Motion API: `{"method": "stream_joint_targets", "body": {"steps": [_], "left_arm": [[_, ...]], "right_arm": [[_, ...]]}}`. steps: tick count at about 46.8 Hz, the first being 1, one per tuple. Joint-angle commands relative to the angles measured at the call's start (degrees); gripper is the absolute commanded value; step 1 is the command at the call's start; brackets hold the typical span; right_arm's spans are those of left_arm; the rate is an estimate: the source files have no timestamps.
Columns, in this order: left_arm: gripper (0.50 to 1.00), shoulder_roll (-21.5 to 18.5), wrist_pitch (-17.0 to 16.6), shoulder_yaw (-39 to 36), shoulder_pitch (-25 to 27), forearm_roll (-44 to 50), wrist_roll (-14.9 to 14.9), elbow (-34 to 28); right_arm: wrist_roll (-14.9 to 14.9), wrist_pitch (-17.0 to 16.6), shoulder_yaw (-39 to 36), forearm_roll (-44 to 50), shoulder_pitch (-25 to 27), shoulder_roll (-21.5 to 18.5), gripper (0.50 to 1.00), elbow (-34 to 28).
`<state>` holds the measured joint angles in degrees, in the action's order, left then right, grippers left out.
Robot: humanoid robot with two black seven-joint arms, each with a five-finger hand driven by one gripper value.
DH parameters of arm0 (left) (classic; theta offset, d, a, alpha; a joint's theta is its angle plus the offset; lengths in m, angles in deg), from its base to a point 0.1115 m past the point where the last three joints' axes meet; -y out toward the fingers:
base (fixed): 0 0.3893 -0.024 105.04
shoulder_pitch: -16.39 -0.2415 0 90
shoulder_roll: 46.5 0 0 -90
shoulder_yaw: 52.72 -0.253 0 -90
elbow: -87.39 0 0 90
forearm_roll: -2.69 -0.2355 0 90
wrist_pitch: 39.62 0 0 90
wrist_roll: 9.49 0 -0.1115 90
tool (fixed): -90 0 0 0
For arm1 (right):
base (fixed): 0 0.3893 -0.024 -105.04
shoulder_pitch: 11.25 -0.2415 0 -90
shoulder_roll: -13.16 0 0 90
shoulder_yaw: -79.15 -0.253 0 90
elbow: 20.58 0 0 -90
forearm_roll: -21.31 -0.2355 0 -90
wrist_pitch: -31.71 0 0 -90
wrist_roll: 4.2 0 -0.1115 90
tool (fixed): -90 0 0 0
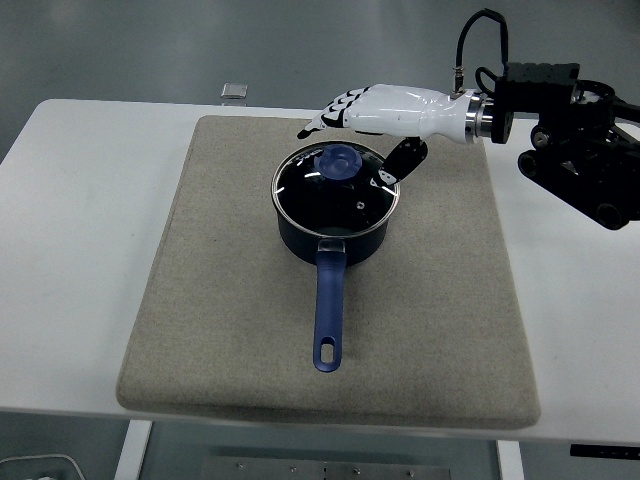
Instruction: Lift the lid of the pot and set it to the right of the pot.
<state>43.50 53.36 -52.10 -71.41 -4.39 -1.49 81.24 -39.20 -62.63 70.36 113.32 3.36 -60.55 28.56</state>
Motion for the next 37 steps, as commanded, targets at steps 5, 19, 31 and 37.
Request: {"method": "stream_joint_targets", "body": {"steps": [5,19,31,37], "left_arm": [[1.0,0.0,0.0,0.0,0.0,0.0,0.0,0.0],[1.0,0.0,0.0,0.0,0.0,0.0,0.0,0.0],[1.0,0.0,0.0,0.0,0.0,0.1,0.0,0.0],[1.0,0.0,0.0,0.0,0.0,0.0,0.0,0.0]], "right_arm": [[0.0,1.0,0.7,0.2,0.2,-1.2,0.93,-0.8],[0.0,1.1,0.8,0.2,0.8,-1.6,0.93,-1.3],[0.0,1.4,0.9,0.8,0.9,-1.7,0.93,-1.7],[0.0,1.8,0.9,1.2,1.4,-1.8,0.93,-1.9]]}}
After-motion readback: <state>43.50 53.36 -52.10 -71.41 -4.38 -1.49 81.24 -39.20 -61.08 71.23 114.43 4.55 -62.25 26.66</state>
